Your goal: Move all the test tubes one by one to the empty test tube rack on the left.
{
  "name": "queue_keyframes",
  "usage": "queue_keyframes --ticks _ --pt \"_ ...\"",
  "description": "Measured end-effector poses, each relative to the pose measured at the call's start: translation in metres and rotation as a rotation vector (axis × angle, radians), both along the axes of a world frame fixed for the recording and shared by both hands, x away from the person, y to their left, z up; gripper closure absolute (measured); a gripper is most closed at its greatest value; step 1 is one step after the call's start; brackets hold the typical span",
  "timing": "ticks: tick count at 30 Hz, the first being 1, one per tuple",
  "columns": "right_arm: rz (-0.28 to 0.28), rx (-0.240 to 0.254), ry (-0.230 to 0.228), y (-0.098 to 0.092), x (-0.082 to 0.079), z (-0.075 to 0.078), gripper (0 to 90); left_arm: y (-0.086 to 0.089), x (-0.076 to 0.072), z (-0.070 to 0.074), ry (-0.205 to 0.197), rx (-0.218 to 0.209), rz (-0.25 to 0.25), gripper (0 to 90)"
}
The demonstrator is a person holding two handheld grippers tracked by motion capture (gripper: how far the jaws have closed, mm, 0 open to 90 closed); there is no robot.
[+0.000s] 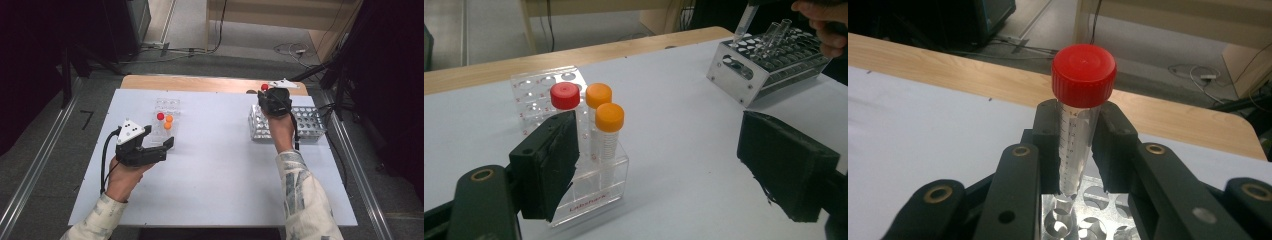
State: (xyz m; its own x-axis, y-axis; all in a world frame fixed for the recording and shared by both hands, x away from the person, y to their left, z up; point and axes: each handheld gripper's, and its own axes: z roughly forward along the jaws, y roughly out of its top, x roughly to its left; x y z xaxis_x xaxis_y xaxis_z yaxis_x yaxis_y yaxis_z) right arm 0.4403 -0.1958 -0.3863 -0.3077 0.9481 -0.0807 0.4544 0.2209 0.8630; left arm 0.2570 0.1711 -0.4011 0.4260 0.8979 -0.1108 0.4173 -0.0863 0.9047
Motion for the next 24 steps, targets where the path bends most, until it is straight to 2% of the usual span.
queue_keyframes --ticks 6,10,17,24 --pt "0.052 0.009 -0.032 0.006 -0.014 0.016 71.5 -0.002 0.001 -0.001 0.004 0.001 0.002 15.6" --pt "0.129 0.016 -0.022 0.016 -0.026 0.02 71.5 -0.003 0.0 -0.001 0.003 0.0 -0.004 15.6" --pt "0.289 0.006 0.002 0.048 -0.053 0.013 71.5 -0.003 -0.001 0.001 0.001 -0.004 -0.007 15.8" --pt "0.458 0.008 0.024 0.087 -0.087 0.0 71.5 -0.004 -0.003 0.003 -0.006 -0.015 -0.019 16.1"
